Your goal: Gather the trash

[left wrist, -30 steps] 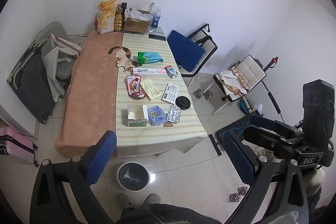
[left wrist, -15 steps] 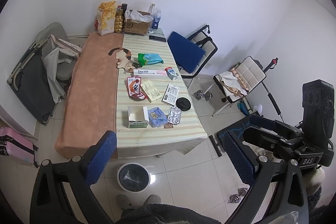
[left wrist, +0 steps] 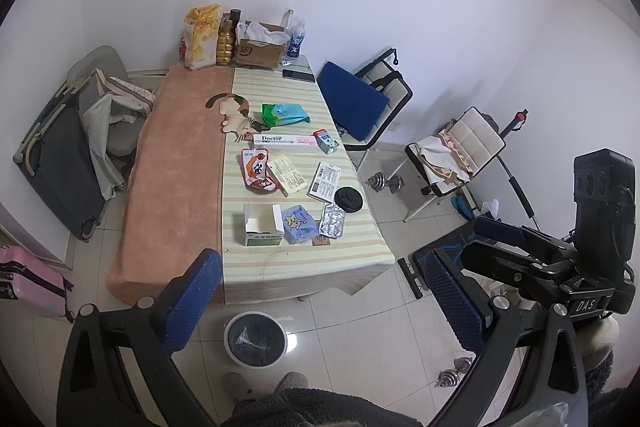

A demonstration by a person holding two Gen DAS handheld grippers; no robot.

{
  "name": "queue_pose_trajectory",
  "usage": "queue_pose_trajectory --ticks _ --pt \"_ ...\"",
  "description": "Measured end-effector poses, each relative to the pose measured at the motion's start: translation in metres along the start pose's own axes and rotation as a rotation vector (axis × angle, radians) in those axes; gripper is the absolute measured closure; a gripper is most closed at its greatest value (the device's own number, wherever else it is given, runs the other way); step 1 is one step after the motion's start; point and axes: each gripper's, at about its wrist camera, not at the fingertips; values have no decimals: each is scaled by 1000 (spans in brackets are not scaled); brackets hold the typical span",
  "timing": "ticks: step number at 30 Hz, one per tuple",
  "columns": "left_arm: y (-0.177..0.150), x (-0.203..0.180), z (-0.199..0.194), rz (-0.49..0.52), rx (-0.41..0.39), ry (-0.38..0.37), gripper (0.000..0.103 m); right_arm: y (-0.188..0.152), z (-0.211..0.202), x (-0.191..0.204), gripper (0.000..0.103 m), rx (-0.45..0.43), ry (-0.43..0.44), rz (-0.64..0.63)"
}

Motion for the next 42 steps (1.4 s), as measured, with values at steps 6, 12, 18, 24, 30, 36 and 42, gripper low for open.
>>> queue_pose_trajectory --ticks 6,12,18,24,30,36,42 --pt "3 0 -1 3 -1 -4 0 0 -1 0 0 -4 0 0" --pt "10 -2 -6 7 -1 -9 0 0 -3 0 0 -7 2 2" --pt "11 -4 -7 10 -3 -7 0 -1 -8 1 0 -8 4 2" --pt "12 -7 -8 13 -2 -12 0 0 -8 -1 0 -10 3 4" --pt "7 -10 -7 20 -5 -13 0 -2 -10 -2 0 -11 2 4" --pt "5 -12 -8 23 -6 -18 0 -2 -10 -2 0 -13 2 5" --pt "3 -12 -4 30 -6 0 0 -4 -11 -2 0 -24 -2 19"
Point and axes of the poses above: each gripper's, at about its wrist camera, not at the fingertips, and z roughly the way its jaws point, x to its left, y to its top, and after that the axes turned 1 degree about -y, right-handed
